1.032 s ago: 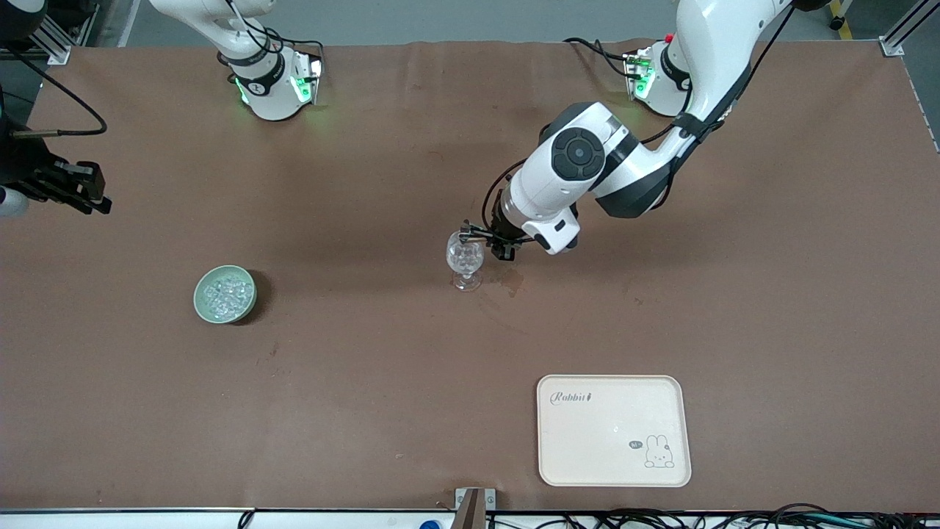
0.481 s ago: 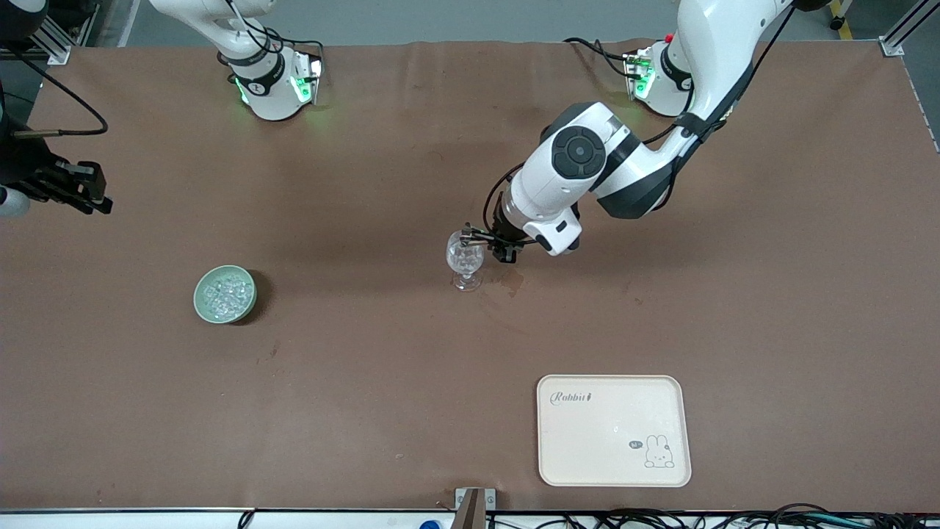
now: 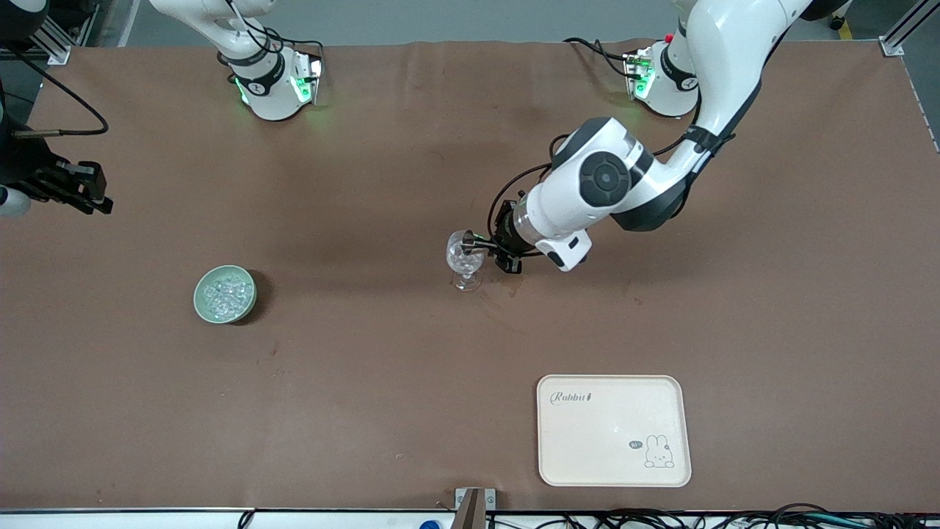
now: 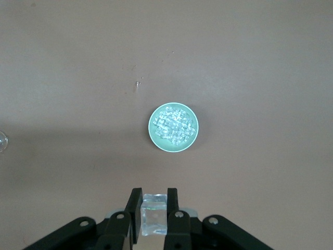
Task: Pour wine and add ice with both arms
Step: 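Draw the jigger back with the left gripper while the right gripper carries ice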
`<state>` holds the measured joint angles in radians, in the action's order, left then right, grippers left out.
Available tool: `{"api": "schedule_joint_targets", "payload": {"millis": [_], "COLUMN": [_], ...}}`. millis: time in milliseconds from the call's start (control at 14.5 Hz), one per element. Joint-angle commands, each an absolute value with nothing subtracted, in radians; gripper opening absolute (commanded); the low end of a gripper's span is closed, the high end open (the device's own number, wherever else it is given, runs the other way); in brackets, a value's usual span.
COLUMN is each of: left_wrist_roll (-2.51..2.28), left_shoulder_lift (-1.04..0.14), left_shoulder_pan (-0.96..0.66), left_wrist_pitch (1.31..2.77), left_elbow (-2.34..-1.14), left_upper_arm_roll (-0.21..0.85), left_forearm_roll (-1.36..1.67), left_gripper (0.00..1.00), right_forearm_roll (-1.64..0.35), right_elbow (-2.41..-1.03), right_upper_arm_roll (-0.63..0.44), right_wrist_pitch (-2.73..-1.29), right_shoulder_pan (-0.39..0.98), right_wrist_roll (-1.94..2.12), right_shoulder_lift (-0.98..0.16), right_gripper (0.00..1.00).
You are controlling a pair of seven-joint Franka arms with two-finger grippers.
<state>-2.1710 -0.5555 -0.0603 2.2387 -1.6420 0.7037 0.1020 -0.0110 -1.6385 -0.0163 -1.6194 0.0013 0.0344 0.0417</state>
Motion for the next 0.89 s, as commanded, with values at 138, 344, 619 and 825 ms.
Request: {"api": "schedule_joint_targets", "payload": {"millis": [138,344,619,825], "left_wrist_roll": [-1.941,-1.821,-1.643,-1.450], "left_shoulder_lift": [-0.551,-0.563,-0.601,-0.650], "left_shoulder_pan": [0.089,0.194,0.308,0.398], "left_wrist_pitch": [2.221,2.218,2.218,2.168], "left_elbow": [-1.621,-1.583,-1.563,-1.563], "left_upper_arm_roll": [0.775,0.790,0.788,0.788], "left_forearm_roll": [0.294,0.394,0.514,0.650], "left_gripper": [0.01,0.01,0.01,0.01], "right_forearm_roll": [-0.018,-0.020,-0.021,-0.021], "right_elbow": [-1.629,-1.628,-1.623,-1.597], "right_upper_arm_roll": [-0.018,-0.018,-0.018,-0.018], "right_wrist_pitch": [-1.618,-1.638,-1.739,-1.837], "right_shoulder_pan": [0.021,0.081,0.210,0.323], "right_wrist_roll": [0.023,-0.084,-0.259,-0.461], "right_shoulder_lift": [0.034,0.017,-0.047,-0.142], "right_gripper": [0.04,0.04,0.03,0.02]}}
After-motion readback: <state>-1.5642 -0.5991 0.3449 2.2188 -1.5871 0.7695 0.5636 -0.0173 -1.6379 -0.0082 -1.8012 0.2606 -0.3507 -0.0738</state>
